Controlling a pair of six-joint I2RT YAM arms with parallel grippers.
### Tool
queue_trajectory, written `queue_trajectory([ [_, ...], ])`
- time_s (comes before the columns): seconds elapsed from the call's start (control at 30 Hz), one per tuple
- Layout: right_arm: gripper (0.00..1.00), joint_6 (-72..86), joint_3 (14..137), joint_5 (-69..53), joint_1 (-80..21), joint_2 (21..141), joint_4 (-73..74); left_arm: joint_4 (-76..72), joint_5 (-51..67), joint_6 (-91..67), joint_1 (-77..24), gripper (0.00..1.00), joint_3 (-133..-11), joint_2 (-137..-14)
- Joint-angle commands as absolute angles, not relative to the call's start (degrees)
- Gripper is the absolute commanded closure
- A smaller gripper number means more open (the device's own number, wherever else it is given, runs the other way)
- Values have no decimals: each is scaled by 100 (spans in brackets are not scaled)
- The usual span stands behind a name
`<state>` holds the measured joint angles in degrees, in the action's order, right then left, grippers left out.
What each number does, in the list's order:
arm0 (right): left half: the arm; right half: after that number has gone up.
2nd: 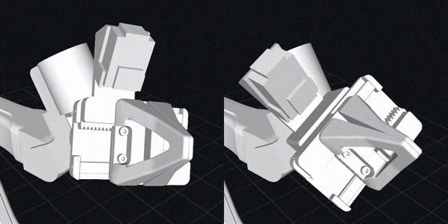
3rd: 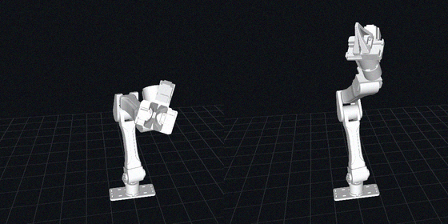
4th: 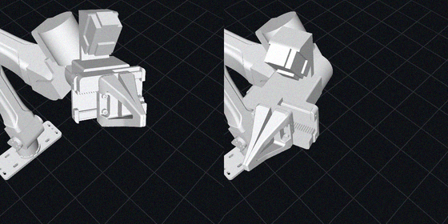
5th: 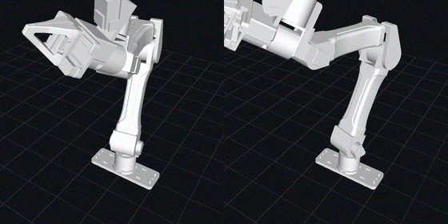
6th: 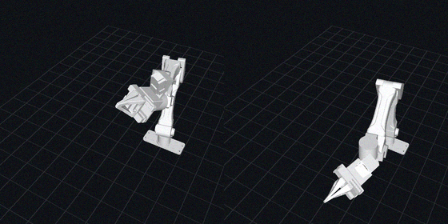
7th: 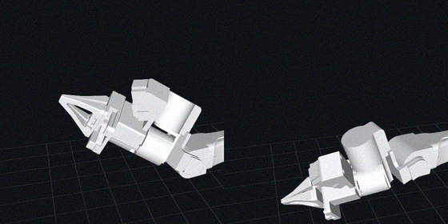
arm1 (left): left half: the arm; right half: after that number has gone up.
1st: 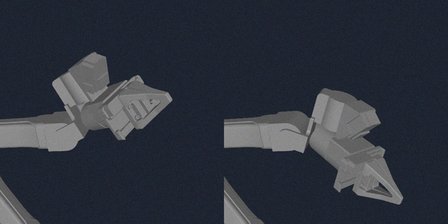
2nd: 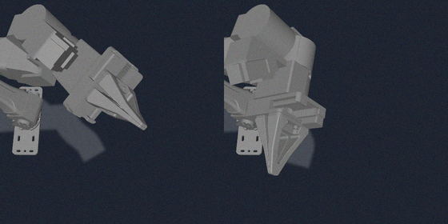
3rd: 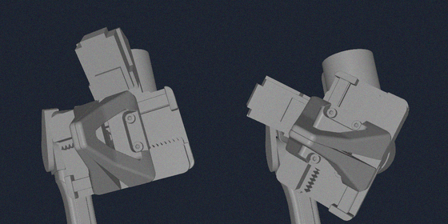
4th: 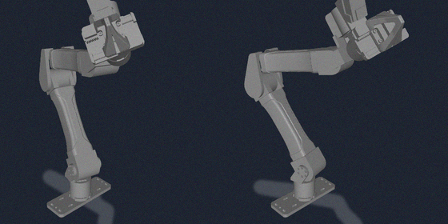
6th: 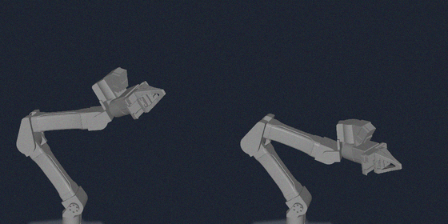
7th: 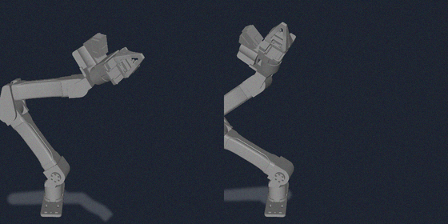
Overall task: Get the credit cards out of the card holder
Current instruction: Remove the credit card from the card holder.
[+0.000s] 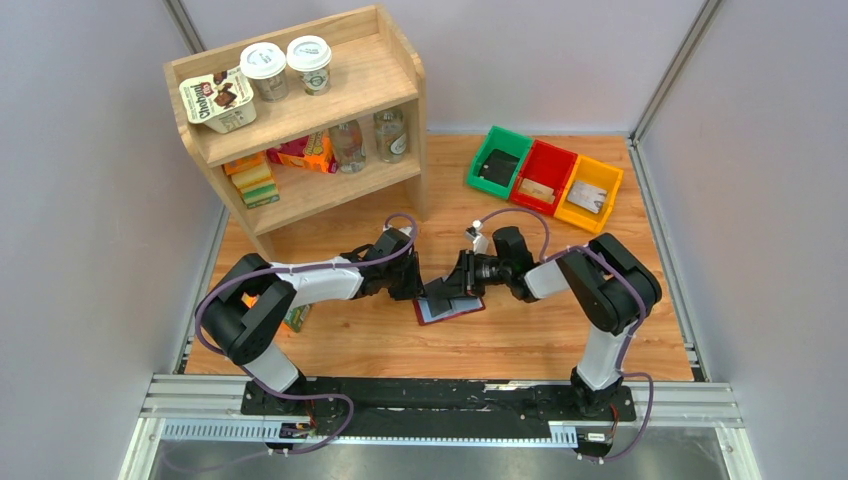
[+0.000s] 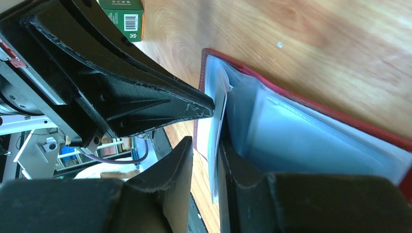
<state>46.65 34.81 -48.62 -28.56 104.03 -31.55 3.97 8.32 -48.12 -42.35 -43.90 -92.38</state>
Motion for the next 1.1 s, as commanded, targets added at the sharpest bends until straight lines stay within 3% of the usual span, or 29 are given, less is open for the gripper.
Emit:
queue_trajectory([
  [0.0,71,4702,3779,-5089,-3041,10512,-3366,747,554,-4737,-4263,100,-4254,-9422],
  [0.2,68,4562,4007,-5089,-3059,10529,-2972,817,475,-4667,-4263,100,-4236,-9343],
  [0.53,79,4456,3973,-5273,-2742,10187,-2751,923,387,-4597,-4263,100,-4175,-9299],
  [0.8,82,4447,3815,-5379,-2444,10099,-2839,958,352,-4579,-4263,100,-4166,-9272],
  [1.07,100,3904,3814,-5256,-2171,9853,-2120,958,352,-4553,-4263,100,-4184,-9220],
])
